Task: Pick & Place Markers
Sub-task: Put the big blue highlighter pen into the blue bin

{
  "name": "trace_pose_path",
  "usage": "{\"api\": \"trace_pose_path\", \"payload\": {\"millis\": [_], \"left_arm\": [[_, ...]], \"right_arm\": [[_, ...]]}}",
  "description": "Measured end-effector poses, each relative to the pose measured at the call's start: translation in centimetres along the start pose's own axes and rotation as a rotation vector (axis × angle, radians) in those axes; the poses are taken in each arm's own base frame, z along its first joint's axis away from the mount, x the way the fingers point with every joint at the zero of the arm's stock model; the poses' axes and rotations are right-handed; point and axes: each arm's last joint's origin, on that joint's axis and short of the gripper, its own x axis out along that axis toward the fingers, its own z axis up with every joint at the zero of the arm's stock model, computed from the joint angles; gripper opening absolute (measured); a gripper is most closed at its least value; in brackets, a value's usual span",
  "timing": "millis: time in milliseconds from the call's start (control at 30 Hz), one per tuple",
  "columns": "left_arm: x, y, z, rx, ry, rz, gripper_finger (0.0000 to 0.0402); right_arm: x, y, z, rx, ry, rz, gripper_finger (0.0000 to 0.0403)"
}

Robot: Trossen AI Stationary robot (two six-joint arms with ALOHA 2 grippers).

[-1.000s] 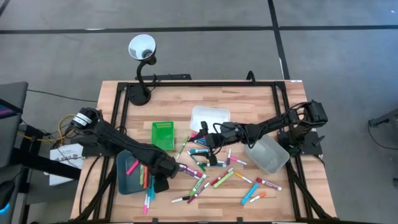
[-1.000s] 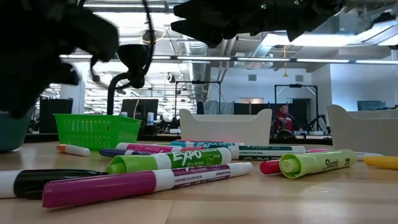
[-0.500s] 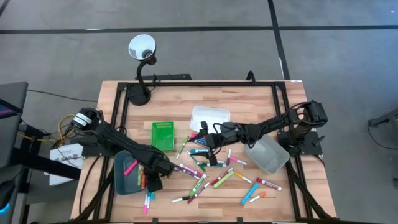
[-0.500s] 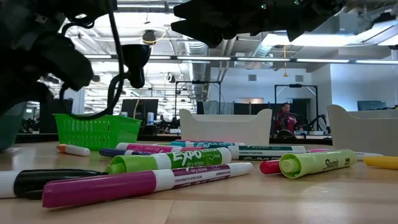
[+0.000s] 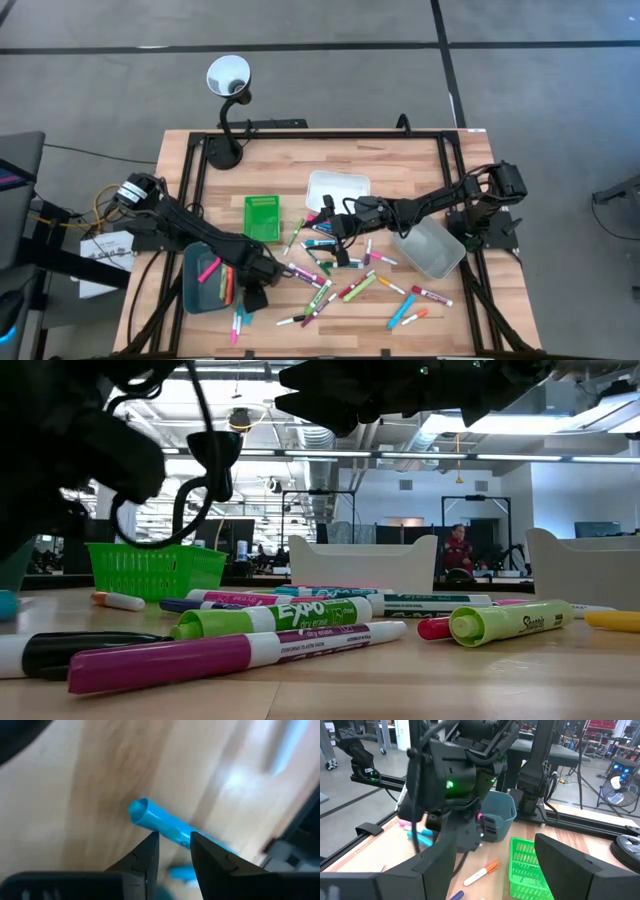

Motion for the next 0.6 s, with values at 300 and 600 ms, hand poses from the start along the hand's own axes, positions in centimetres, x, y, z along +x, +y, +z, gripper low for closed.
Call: {"api": "trace_pose_path", "payload": {"millis": [300, 600], "left_arm": [[0.0, -0.9, 0.5, -0.110, -0.074, -0.068, 0.0106], [0.9, -2.9, -0.1, -0.101, -0.270, -0.031, 0.0106]], "right_arm": [[0.0, 0.0, 0.0, 0.000, 0.000, 0.000, 0.0260], [0.0, 0.1, -0.3, 0.003, 0.030, 0.006, 0.0260]]}}
